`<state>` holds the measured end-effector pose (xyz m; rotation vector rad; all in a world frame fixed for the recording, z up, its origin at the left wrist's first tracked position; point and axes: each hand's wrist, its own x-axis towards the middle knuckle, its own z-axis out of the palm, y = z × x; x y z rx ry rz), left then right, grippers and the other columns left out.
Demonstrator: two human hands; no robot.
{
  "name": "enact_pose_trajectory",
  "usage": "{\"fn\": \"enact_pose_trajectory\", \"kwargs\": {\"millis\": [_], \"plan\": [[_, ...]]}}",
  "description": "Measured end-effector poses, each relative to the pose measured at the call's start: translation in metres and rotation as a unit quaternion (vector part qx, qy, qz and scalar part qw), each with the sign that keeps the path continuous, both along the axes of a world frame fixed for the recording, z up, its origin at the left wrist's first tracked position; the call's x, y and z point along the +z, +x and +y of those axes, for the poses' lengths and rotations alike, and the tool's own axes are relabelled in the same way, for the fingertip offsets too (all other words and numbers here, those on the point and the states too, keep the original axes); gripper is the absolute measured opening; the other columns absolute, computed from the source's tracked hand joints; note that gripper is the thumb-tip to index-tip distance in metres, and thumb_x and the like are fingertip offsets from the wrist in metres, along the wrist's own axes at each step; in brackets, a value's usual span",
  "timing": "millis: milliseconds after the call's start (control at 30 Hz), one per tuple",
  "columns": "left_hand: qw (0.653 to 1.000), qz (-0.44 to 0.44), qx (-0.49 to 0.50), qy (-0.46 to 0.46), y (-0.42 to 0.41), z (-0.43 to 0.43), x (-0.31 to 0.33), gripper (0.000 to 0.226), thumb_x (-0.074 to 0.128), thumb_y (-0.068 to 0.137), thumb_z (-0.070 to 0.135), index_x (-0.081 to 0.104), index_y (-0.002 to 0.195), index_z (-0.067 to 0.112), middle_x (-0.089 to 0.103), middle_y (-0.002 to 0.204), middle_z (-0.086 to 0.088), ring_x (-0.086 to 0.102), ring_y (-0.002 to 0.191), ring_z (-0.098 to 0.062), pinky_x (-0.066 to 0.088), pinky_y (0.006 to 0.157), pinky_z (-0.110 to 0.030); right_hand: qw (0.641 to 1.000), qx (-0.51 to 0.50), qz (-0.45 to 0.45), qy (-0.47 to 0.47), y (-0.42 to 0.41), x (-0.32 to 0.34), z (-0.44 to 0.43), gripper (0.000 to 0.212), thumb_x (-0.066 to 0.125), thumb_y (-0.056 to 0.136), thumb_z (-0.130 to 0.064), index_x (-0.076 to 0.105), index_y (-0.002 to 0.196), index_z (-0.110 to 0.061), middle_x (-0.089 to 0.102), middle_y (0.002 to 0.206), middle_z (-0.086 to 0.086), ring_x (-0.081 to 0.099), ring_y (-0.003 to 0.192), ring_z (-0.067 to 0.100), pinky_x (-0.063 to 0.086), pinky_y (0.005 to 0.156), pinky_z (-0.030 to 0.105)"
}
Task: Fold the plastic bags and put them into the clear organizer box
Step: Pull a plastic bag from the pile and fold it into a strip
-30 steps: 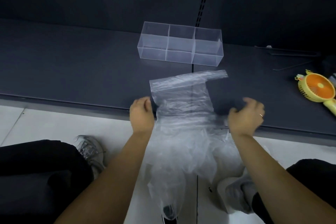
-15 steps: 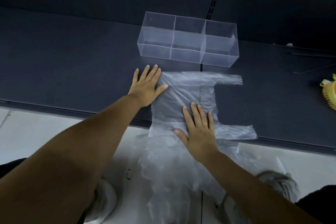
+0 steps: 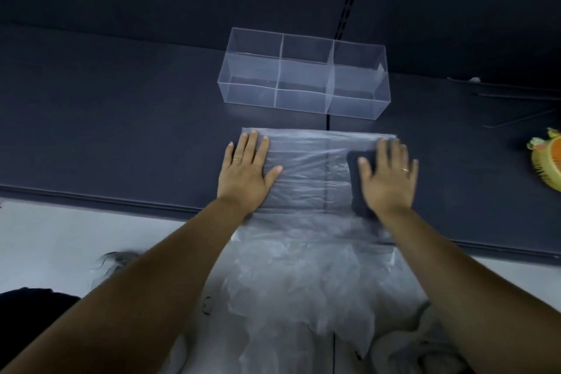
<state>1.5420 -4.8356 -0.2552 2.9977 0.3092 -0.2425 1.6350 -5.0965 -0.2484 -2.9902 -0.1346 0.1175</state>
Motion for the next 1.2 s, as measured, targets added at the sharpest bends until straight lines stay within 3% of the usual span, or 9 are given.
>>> {"fn": "enact_pose_trajectory", "kwargs": {"millis": [133,333,467,633,733,800,967,1100,1200], "plan": [[0.999,0.001,-0.025,-0.028,-0.005,0.006,0.019,0.076,0.007,0.092,0.063,0.001,0.153,0.017,-0.006,0.162,-0.005,-0.011,0.148,-0.020,-0.012,0.118,-0.040,0.997,-0.071,-0.034,-0.001,-0.006,0.012,-0.044,0.063,0.034,0.100,-0.039,0.019,0.151,-0.005,0.011,0.159,0.019,0.010,0.146,0.033,0.006,0.118,0.051],[0.962,-0.154,-0.215,-0.063,-0.080,-0.019,0.031,0.075,0.048,0.090,0.059,0.047,0.138,0.001,0.041,0.147,-0.016,0.036,0.138,-0.031,0.024,0.113,-0.049,0.947,0.280,-0.020,0.153,-0.109,0.027,0.018,0.069,0.057,0.086,-0.049,0.044,0.141,-0.009,0.034,0.152,0.013,0.032,0.138,0.028,0.023,0.115,0.042],[0.968,-0.125,-0.216,-0.017,-0.106,-0.016,0.028,0.070,0.089,0.062,0.021,0.062,0.123,0.000,0.059,0.131,-0.016,0.058,0.119,-0.031,0.049,0.094,-0.050,0.950,0.293,-0.007,0.103,-0.133,0.021,0.031,0.061,0.081,0.068,-0.015,0.060,0.125,-0.007,0.055,0.135,0.012,0.057,0.116,0.034,0.046,0.097,0.047],[0.954,-0.221,-0.196,-0.056,-0.112,0.004,0.039,0.049,0.087,0.049,-0.011,0.075,0.095,0.001,0.073,0.103,-0.014,0.072,0.089,-0.028,0.059,0.071,-0.040,0.938,0.297,-0.133,0.120,-0.122,0.032,-0.002,0.023,0.084,0.065,-0.001,0.072,0.082,-0.010,0.071,0.088,0.005,0.066,0.073,0.029,0.049,0.067,0.035],[0.964,-0.190,-0.132,-0.129,-0.108,0.014,0.059,0.007,0.076,0.078,0.005,0.076,0.084,0.008,0.074,0.085,-0.006,0.071,0.076,-0.022,0.055,0.063,-0.027,0.964,0.217,-0.069,0.137,-0.102,0.050,-0.029,0.013,0.076,0.074,0.000,0.070,0.077,-0.011,0.070,0.076,0.004,0.065,0.067,0.027,0.049,0.065,0.035],[0.968,-0.119,-0.009,-0.222,-0.101,0.022,0.068,0.013,0.065,0.091,0.016,0.077,0.089,0.010,0.074,0.086,-0.002,0.067,0.079,-0.017,0.047,0.070,-0.020,0.974,0.115,0.014,0.194,-0.083,0.060,-0.045,0.008,0.071,0.081,-0.005,0.070,0.078,-0.012,0.070,0.075,0.002,0.065,0.068,0.019,0.049,0.067,0.026],[0.841,-0.060,0.214,-0.493,-0.077,0.035,0.086,0.013,0.074,0.083,0.023,0.076,0.086,0.012,0.074,0.096,-0.002,0.063,0.087,-0.006,0.044,0.080,-0.014,0.874,-0.054,0.217,0.431,-0.040,0.081,-0.071,0.015,0.065,0.088,-0.006,0.068,0.074,-0.012,0.067,0.067,0.004,0.060,0.061,0.007,0.048,0.063,0.014],[0.785,-0.085,0.311,-0.530,-0.056,0.038,0.087,0.017,0.070,0.085,0.035,0.073,0.079,0.020,0.071,0.089,0.002,0.061,0.088,-0.013,0.045,0.091,-0.027,0.820,-0.143,0.213,0.512,-0.014,0.087,-0.063,0.017,0.066,0.090,-0.017,0.063,0.073,-0.014,0.061,0.050,-0.008,0.054,0.047,0.000,0.049,0.053,0.011],[0.786,-0.126,0.333,-0.505,-0.034,0.039,0.080,0.020,0.069,0.087,0.033,0.072,0.072,0.019,0.069,0.077,0.010,0.061,0.079,-0.006,0.043,0.082,-0.014,0.808,-0.194,0.172,0.529,0.009,0.084,-0.047,0.021,0.069,0.087,-0.024,0.061,0.069,-0.016,0.057,0.048,-0.008,0.048,0.040,-0.001,0.046,0.048,0.009]]}}
